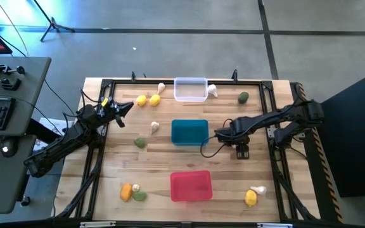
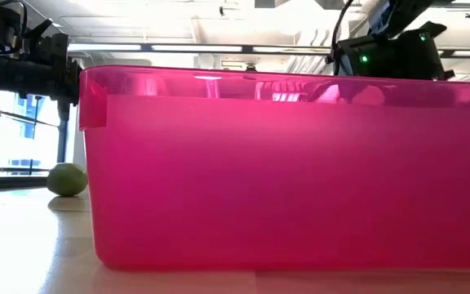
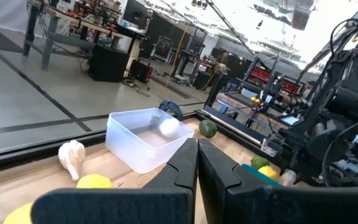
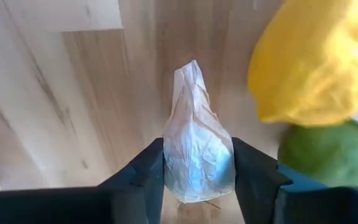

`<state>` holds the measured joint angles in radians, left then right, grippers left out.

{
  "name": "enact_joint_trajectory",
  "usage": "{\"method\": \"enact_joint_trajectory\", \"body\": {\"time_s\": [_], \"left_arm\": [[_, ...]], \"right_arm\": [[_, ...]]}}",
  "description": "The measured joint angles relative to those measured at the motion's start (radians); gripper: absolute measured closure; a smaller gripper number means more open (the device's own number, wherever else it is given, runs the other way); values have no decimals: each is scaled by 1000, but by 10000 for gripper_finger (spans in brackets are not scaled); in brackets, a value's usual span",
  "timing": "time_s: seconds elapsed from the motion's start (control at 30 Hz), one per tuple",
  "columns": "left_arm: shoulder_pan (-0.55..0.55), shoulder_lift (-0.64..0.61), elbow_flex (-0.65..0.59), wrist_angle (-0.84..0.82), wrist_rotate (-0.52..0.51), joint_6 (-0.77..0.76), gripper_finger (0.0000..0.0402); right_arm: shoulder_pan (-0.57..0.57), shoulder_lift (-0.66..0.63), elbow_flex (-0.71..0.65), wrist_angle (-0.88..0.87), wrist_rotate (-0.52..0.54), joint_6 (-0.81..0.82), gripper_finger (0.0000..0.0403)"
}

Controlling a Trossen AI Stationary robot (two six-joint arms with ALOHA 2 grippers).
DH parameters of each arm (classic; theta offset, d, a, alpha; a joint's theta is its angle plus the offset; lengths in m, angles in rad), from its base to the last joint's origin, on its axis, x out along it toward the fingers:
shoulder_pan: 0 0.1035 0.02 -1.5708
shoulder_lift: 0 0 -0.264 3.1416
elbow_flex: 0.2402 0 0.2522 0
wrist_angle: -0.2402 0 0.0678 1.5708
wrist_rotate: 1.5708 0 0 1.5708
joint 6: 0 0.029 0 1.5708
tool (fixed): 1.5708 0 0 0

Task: Sort produce into baskets
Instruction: Put the middle right white garlic into the pink bin

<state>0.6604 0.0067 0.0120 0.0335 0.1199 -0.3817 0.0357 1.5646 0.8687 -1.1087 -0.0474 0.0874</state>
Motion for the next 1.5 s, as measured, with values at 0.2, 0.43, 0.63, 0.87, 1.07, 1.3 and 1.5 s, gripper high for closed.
{"method": "enact_joint_trajectory", "body": {"time_s": [0.2, 0.43, 0.63, 0.87, 1.07, 1.3, 1.5], "left_arm": [[0, 0, 0, 0, 2, 31, 401], [0, 4, 0, 1, 2, 80, 401], [0, 11, 0, -1, -11, 80, 402], [0, 18, 0, -2, -11, 125, 401], [0, 18, 0, -2, -12, 157, 401], [0, 18, 0, -2, -12, 157, 401], [0, 18, 0, -2, -12, 150, 401]], "right_arm": [[33, -33, 214, -83, -158, 173, 270], [156, -48, 455, 138, -154, 460, 272], [267, -34, 469, 398, -90, 955, 272], [418, 92, 469, 506, 88, 1498, 272], [453, 246, 533, 406, 118, 1747, 272], [435, 379, 670, 191, 96, 1844, 272], [428, 430, 719, 163, 88, 1893, 272]]}}
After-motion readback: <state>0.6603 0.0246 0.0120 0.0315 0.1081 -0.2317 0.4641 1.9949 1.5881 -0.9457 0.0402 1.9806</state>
